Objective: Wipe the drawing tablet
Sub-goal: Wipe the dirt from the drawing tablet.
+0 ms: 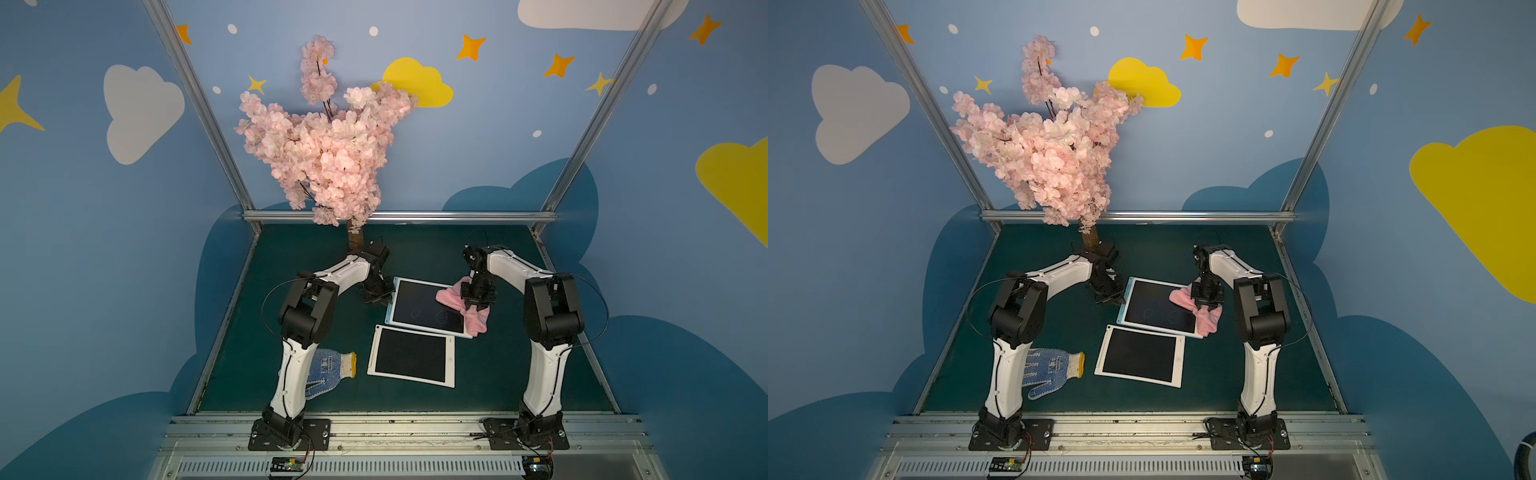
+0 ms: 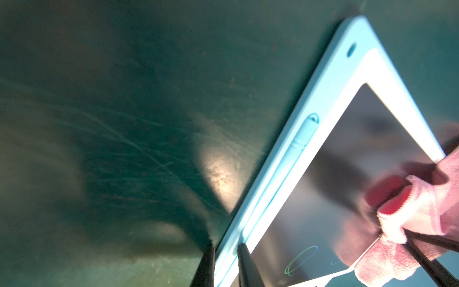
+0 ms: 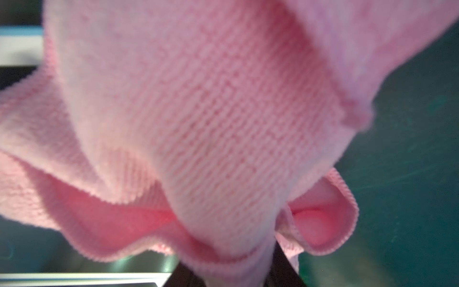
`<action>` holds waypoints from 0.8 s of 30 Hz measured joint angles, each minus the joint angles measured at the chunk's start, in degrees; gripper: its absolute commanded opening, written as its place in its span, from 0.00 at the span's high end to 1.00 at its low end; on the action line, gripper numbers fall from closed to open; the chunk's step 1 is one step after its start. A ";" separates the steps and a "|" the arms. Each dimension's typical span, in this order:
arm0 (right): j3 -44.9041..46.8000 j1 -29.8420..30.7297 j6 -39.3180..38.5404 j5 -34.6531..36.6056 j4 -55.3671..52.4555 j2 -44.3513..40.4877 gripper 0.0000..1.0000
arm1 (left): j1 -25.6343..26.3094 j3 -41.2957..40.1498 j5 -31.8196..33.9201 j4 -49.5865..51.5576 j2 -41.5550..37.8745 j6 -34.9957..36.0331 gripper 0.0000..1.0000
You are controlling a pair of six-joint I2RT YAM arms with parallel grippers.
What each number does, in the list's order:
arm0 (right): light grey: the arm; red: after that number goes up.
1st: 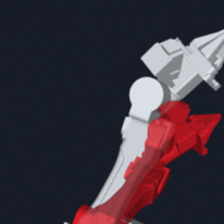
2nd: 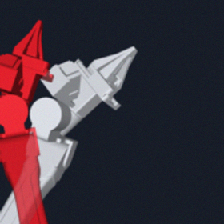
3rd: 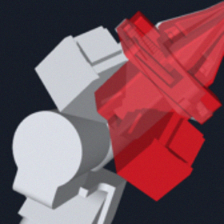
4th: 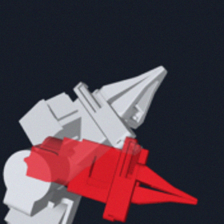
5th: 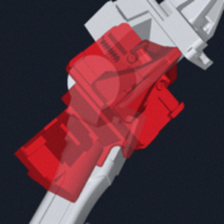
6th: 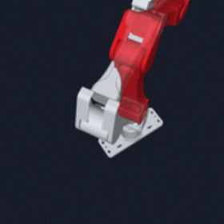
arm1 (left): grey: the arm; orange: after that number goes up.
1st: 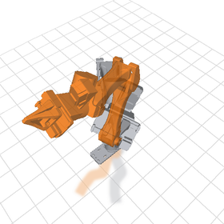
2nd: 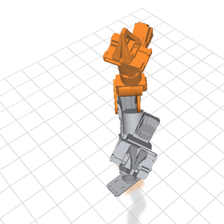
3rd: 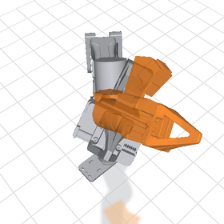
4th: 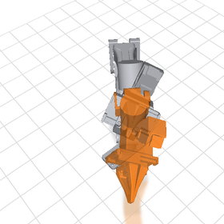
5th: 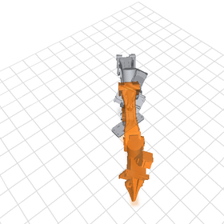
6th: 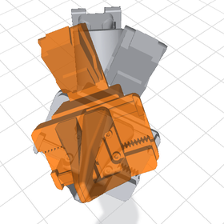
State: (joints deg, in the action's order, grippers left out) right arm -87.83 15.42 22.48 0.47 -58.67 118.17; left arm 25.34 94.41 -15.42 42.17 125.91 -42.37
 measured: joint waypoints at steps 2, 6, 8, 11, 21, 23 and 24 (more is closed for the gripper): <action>0.02 -0.35 -0.22 -0.17 0.04 0.00 0.65 | 0.00 0.00 0.00 0.00 0.00 0.00 0.81; 0.02 -0.96 -0.17 0.46 -0.22 0.22 0.68 | 0.00 0.11 0.04 0.04 0.02 0.00 0.81; 0.04 -1.18 -0.09 0.59 -0.31 0.37 0.68 | 0.00 0.26 0.04 0.13 0.11 0.00 0.81; -0.17 -1.22 -0.15 0.59 -0.74 0.81 0.67 | -0.02 0.31 0.02 0.22 0.15 0.00 0.81; -2.25 0.33 1.29 3.15 -3.04 2.47 0.66 | -0.07 0.42 0.00 0.31 0.22 0.00 0.81; -2.25 0.20 1.40 2.99 -3.06 2.47 0.67 | -0.07 0.42 0.00 0.31 0.22 0.00 0.81; -2.21 0.20 1.44 2.78 -3.06 2.47 0.67 | -0.07 0.42 0.00 0.31 0.22 0.00 0.81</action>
State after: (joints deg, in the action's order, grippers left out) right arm -90.04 15.62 23.92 3.25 -61.73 120.64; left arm 25.28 94.83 -15.42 42.48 126.13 -42.37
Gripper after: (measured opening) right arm 0.332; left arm 0.192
